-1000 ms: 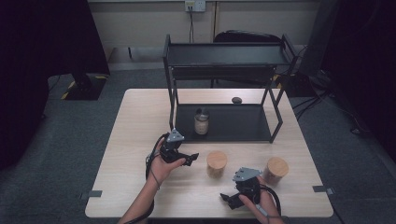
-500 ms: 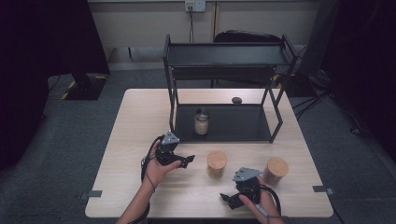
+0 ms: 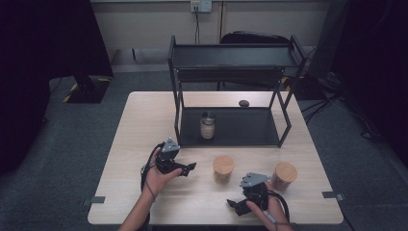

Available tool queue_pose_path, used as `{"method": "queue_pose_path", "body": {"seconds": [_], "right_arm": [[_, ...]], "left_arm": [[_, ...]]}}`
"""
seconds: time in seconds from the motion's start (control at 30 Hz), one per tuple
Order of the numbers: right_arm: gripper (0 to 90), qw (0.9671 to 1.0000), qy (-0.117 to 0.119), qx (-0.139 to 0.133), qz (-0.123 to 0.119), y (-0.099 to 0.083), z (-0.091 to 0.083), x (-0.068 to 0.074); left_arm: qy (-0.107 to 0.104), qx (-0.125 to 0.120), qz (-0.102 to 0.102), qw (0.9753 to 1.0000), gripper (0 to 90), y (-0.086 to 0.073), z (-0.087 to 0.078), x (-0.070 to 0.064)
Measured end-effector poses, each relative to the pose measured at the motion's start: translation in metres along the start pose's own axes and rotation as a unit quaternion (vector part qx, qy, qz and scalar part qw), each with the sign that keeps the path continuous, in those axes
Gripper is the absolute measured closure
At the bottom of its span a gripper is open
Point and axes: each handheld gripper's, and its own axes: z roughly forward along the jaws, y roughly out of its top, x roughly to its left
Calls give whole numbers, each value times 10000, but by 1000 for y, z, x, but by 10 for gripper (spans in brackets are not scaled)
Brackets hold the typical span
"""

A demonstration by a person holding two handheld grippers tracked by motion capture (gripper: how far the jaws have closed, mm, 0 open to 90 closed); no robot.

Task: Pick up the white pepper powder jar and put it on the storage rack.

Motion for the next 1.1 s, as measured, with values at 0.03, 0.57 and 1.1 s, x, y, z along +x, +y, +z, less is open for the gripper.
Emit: {"method": "queue_pose_path", "body": {"seconds": [0.03, 0.57, 1.1], "right_arm": [[0, 10000, 0, 0, 0, 0, 0, 0], [0, 10000, -1, 0, -1, 0, 0, 0], [0, 10000, -1, -1, -1, 0, 0, 0]], "left_arm": [[4, 1, -7, 10000, 50, -1, 0, 0], [74, 6, -41, 10000, 50, -10, -12, 7], [152, -2, -52, 9999, 50, -18, -23, 12]]}}
